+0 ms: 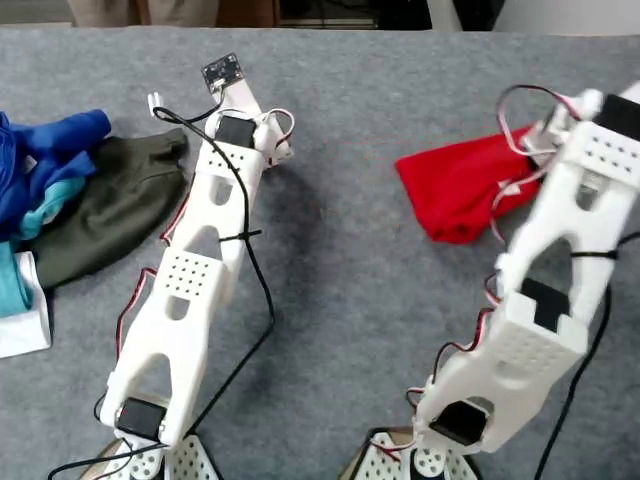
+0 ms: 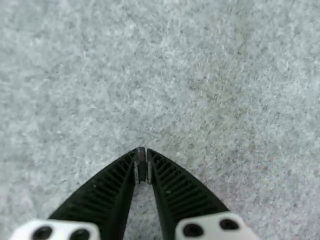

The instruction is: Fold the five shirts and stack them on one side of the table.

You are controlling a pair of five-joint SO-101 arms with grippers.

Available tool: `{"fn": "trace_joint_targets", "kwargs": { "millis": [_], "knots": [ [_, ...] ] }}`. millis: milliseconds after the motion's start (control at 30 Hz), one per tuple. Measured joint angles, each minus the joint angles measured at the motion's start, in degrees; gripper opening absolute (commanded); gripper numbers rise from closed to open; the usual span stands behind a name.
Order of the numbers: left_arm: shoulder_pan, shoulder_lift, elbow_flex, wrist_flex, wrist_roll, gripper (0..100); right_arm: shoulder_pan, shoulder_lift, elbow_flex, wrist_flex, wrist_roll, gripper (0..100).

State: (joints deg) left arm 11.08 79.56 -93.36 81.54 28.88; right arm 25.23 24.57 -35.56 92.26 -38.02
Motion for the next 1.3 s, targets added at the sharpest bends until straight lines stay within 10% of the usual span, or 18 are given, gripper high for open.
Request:
{"fn": "trace_joint_targets", "kwargs": {
  "millis": [1300],
  "knots": [
    [0.0,0.0,0.0,0.0,0.0,3,60.0,-9.6,29.1,8.8,41.8,0.4]
  ]
}}
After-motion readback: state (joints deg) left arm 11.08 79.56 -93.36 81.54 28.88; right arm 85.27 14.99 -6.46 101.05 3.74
